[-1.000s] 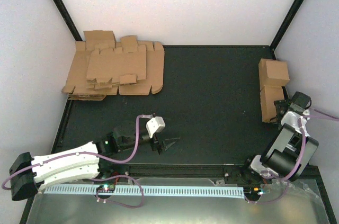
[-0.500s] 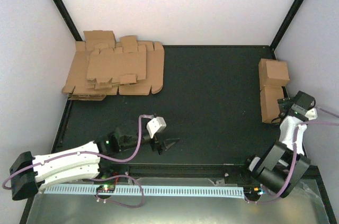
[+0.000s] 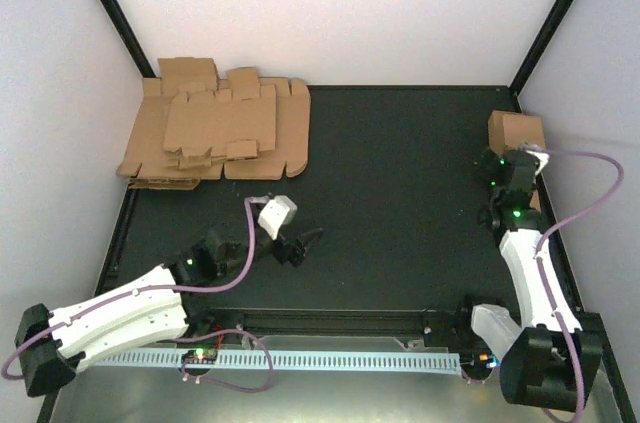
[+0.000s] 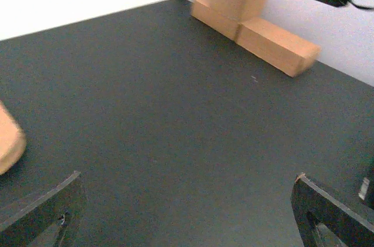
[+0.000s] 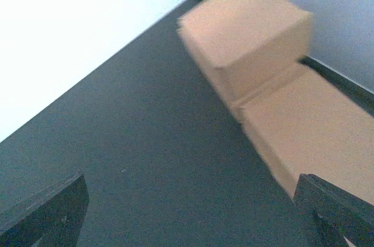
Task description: Fold the paper box
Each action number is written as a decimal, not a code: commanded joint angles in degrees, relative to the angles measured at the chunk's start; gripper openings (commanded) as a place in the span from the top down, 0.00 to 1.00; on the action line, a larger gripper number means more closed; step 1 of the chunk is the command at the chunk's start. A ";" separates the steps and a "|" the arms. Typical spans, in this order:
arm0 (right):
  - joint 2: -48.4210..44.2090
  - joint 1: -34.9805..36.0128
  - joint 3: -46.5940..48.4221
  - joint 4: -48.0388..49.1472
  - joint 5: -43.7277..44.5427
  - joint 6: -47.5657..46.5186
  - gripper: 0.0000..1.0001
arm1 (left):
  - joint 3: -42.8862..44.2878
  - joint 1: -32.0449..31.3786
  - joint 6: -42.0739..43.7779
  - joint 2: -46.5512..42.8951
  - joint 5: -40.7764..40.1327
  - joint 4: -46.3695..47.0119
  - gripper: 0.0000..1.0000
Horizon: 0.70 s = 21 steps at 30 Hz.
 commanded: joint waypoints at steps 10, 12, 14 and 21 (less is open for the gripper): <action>0.29 18.44 -11.55 26.88 -13.74 -18.73 0.01 | 1.84 21.48 -2.42 -3.86 -16.41 -7.47 0.01; 1.41 18.49 -12.65 28.61 -15.65 -17.24 0.01 | -0.93 25.70 -3.20 -4.37 -16.52 -5.25 0.01; 2.03 18.49 -14.68 32.38 -18.38 -15.35 0.01 | -4.01 29.43 -3.36 -4.96 -16.91 -2.57 0.01; 6.98 18.39 -17.99 37.19 -16.26 -14.74 0.01 | -10.35 34.32 -0.14 -8.18 -20.57 5.99 0.01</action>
